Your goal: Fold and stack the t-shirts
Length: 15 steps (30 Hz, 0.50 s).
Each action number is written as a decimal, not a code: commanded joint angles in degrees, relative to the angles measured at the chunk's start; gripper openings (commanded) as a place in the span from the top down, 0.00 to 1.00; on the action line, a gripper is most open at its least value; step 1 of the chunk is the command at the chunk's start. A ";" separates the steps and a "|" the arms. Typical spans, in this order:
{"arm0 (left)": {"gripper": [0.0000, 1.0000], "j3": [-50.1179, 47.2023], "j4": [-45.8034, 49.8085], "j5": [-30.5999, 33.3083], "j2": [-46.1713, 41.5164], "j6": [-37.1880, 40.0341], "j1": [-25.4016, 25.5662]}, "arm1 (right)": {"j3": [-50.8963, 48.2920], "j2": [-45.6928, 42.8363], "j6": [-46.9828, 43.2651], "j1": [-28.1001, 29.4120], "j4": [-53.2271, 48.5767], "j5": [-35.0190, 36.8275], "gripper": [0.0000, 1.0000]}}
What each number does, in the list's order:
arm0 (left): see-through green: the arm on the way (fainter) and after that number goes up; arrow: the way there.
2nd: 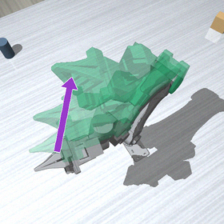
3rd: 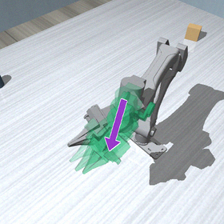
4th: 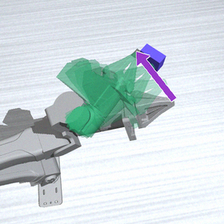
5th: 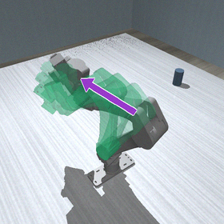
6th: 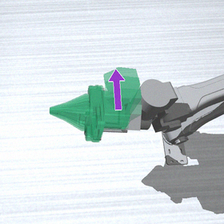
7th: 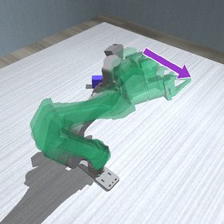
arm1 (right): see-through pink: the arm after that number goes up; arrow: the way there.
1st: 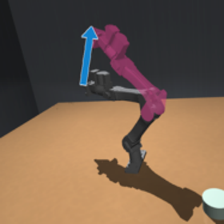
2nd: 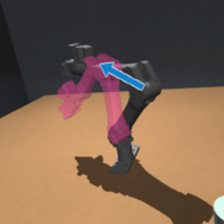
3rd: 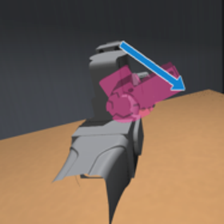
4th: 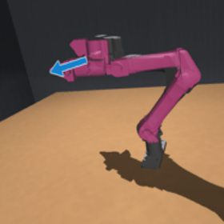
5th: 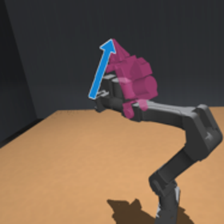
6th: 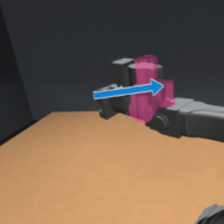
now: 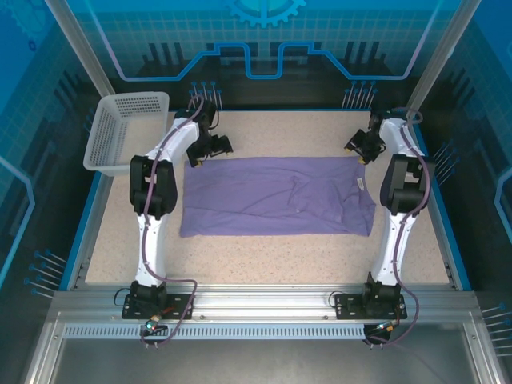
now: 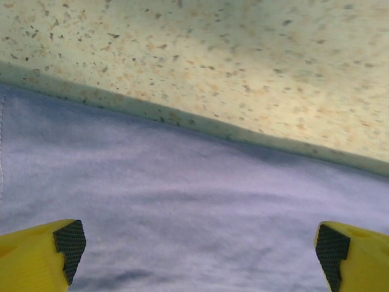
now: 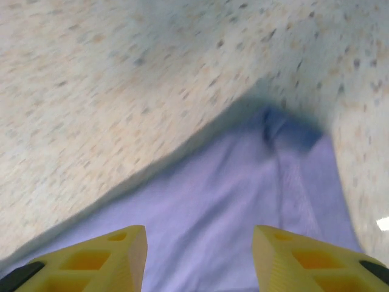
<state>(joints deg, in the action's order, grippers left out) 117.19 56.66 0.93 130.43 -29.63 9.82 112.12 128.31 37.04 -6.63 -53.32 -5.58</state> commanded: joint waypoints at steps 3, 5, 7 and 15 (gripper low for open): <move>0.01 -7.09 -1.62 0.93 -10.61 0.38 2.67 | -9.39 -7.90 5.18 5.89 0.78 3.91 0.51; 0.01 -12.38 -3.17 3.10 -13.77 -0.26 3.31 | -11.47 -6.58 7.00 7.03 0.93 4.59 0.53; 0.01 -18.20 -4.52 4.69 -16.53 -1.57 3.36 | -10.25 -3.15 10.25 7.34 -1.99 5.23 0.57; 0.01 -31.60 -6.65 5.87 -22.77 -1.86 3.36 | 0.17 8.77 15.54 10.06 -5.07 8.50 0.61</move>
<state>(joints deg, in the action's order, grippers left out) 88.49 50.70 5.39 110.67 -31.16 13.34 108.97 132.00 48.88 1.96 -56.71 0.95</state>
